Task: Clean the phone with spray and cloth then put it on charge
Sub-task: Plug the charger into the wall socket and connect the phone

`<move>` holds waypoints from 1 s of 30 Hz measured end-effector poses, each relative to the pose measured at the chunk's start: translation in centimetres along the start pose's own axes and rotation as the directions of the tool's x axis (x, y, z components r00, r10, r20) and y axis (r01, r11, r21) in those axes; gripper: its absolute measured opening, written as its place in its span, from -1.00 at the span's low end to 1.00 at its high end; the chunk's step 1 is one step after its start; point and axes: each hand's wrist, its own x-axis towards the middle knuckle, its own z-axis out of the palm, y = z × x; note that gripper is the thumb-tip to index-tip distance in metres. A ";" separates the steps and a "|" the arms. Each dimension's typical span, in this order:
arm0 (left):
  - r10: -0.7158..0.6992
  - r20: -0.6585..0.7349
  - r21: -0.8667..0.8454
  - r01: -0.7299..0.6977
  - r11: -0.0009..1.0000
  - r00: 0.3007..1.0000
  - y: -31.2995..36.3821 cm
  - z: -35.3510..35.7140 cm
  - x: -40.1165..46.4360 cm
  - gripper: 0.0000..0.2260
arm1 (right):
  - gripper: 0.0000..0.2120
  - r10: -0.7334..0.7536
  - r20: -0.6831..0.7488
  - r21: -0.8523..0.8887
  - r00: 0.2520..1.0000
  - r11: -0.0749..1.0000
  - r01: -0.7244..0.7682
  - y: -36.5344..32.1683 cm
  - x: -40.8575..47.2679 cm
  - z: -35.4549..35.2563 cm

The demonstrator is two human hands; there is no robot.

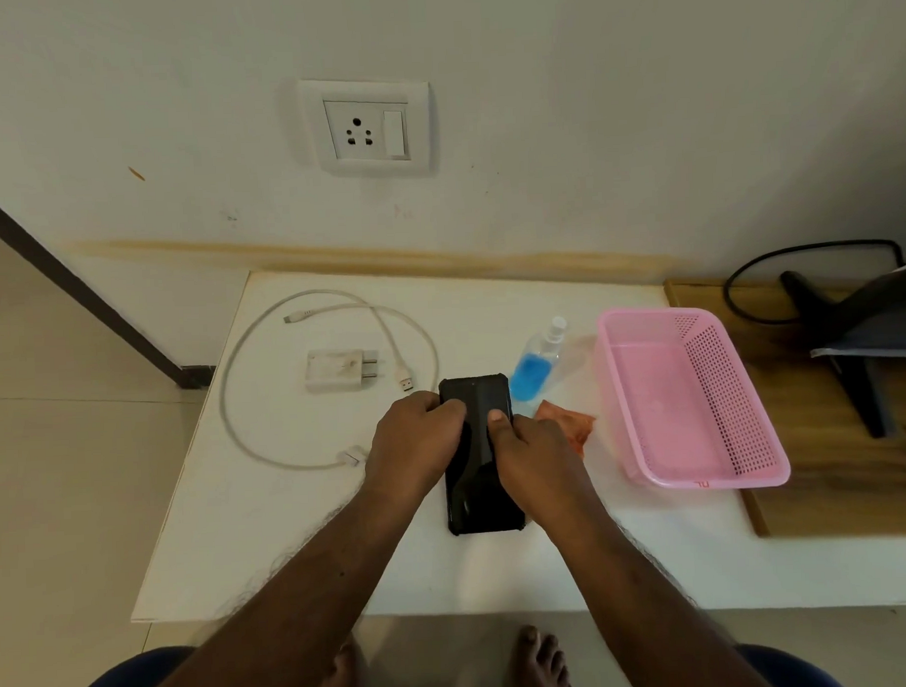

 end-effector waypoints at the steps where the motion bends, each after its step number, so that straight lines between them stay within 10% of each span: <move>1: 0.009 0.002 0.007 -0.009 1.000 1.000 0.0 0.0 0.0 -0.71 | -0.51 0.002 0.002 -0.012 1.000 1.000 -0.002 0.1 0.2 0.1; 30: 0.100 -0.023 0.282 -0.090 0.955 0.995 -1.4 0.9 0.6 -0.85 | -0.61 0.010 -0.028 -0.127 1.000 0.992 -0.013 0.7 0.6 0.8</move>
